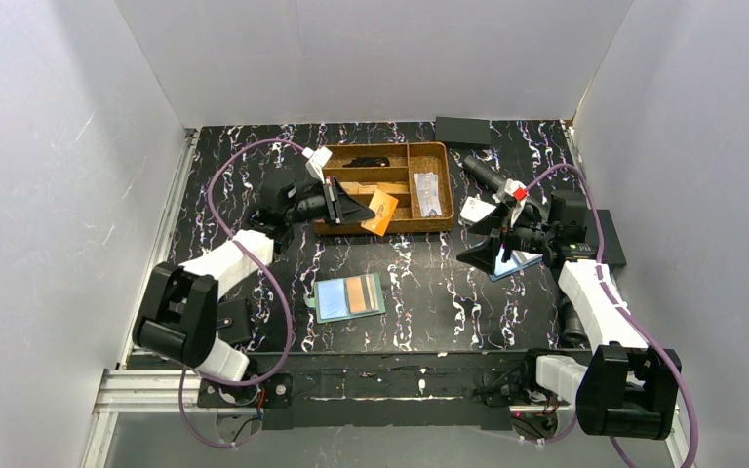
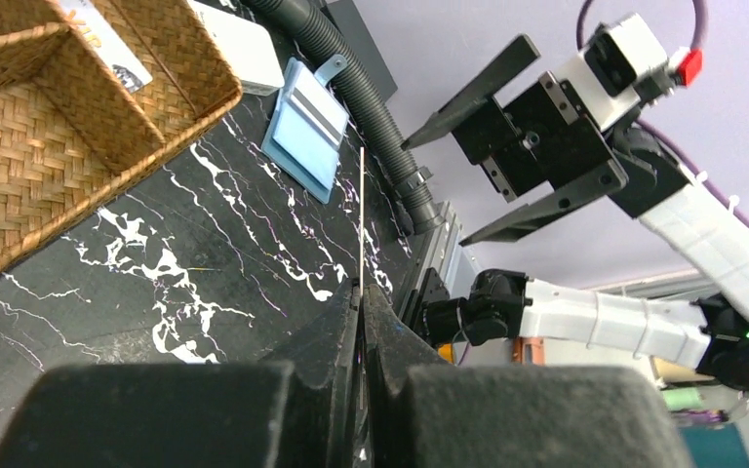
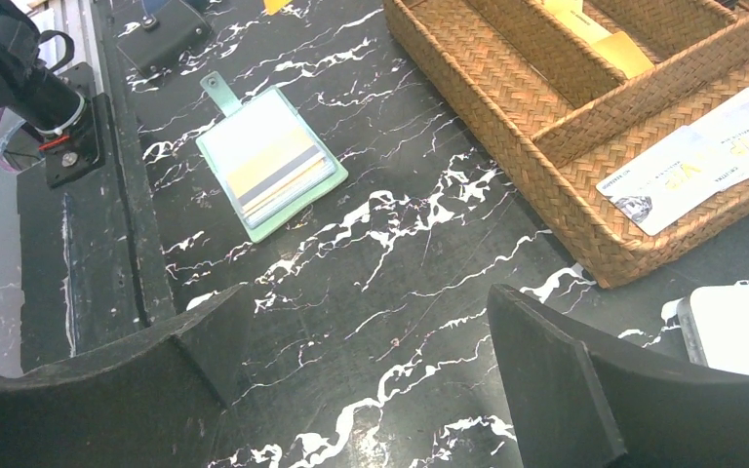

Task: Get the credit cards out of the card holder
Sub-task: Place the credit card in the storage box.

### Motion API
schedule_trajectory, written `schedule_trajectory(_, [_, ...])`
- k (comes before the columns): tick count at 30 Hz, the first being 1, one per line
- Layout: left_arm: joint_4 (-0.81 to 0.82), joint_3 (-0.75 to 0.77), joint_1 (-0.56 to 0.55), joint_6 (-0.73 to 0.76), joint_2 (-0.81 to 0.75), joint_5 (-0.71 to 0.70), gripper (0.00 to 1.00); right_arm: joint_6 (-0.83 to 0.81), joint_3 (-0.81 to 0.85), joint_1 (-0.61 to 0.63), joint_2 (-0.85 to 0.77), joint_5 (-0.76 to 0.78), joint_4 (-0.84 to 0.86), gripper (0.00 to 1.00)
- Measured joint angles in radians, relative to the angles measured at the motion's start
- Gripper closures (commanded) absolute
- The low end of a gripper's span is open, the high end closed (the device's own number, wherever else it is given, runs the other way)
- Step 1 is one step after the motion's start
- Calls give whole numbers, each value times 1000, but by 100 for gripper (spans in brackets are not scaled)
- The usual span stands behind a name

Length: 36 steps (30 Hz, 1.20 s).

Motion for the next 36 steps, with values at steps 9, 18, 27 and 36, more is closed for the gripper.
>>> schedule_trajectory(9, [-43,134,32,0,166,16,100,-2,0,-1,0,14,-1,2])
schedule_trajectory(18, [-275,351,61,195,319,-40,100,-5,0,-2,0,17,-2,1])
schedule_trajectory(27, [-817,792,61,752,488,-194,100,-4,0,-4,8,13,-2,1])
schedule_trajectory(36, [-1114,964,54,1248,525,-249,100,0,0,-8,19,-1,5,2])
